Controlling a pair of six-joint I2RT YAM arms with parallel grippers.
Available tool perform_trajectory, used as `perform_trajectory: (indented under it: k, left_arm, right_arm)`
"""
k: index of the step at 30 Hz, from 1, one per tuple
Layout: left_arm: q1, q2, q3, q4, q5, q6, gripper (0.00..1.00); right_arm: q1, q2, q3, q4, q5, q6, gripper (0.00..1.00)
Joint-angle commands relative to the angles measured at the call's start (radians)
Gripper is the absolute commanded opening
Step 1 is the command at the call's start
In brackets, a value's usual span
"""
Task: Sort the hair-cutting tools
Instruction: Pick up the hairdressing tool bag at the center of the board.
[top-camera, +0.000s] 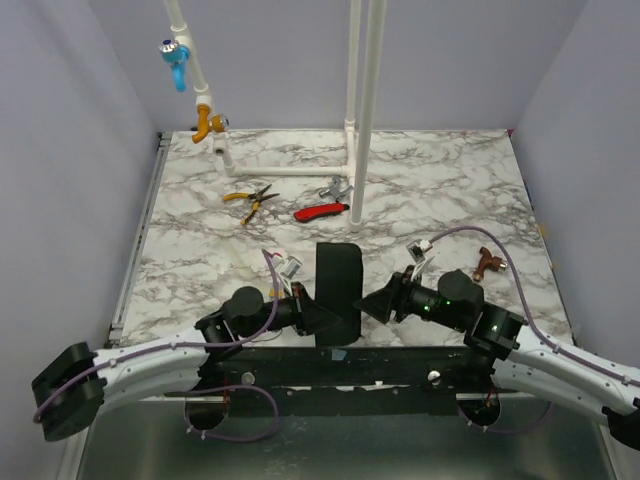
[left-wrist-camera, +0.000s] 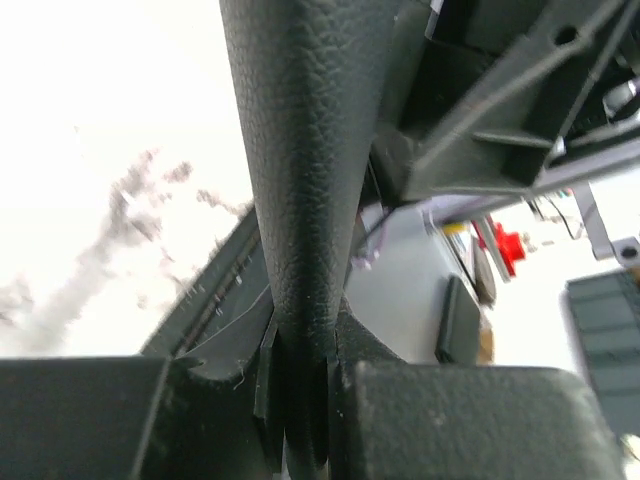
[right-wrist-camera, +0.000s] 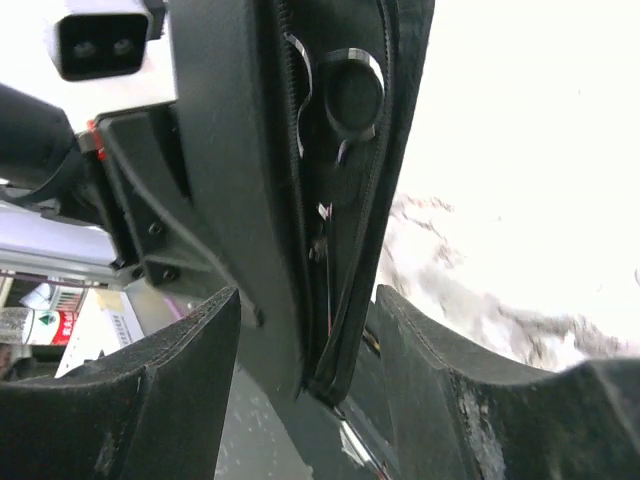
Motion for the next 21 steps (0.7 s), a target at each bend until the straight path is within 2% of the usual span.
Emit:
perform_trajectory:
  k: [1,6,8,10,12,13,14,16,18,21]
  left_arm:
    - [0.133,-0.277,0.155,-0.458,-0.062,0.16,0.0]
    - [0.368,-0.418,0.338,-0.774,-0.029,0.265,0.0]
    - [0.499,-0.411,0.4,-0.808,0.078,0.278,0.0]
    - [0.637,-0.363,0.436,-0.776,0.274,0.248,0.0]
    - [0.766,-0.279,0.428,-0.613,0.523,0.139,0.0]
    - [0.817,-0.238,0.408,-0.458,0.639,0.038,0.0]
    - [0.846,-0.19,0.379,-0.323,0.724,-0.06,0.0]
    - [0.87,-0.121,0.344,-0.025,0.809,-0.236,0.0]
    - [0.87,-0.089,0.337,0.09,0.843,-0.3,0.0]
    - [0.87,-0.082,0.356,0.107,0.874,-0.305,0.0]
  right_arm:
    - [0.009,0.023,0.168,-0.129,0.055,-0.233,0.6]
    - [0.019,0.15,0.333,-0.098,0.14,-0.383,0.6]
    - [0.035,0.197,0.382,-0.065,0.187,-0.435,0.6]
    - [0.075,0.243,0.43,-0.052,0.277,-0.499,0.59]
    - [0.142,0.29,0.468,-0.04,0.404,-0.582,0.59]
    - [0.187,0.307,0.481,-0.031,0.463,-0.628,0.59]
    - [0.221,0.318,0.485,-0.012,0.521,-0.669,0.59]
    - [0.268,0.316,0.465,0.046,0.553,-0.75,0.59]
    - [0.271,0.308,0.437,0.097,0.534,-0.787,0.59]
    - [0.272,0.307,0.407,0.123,0.542,-0.825,0.59]
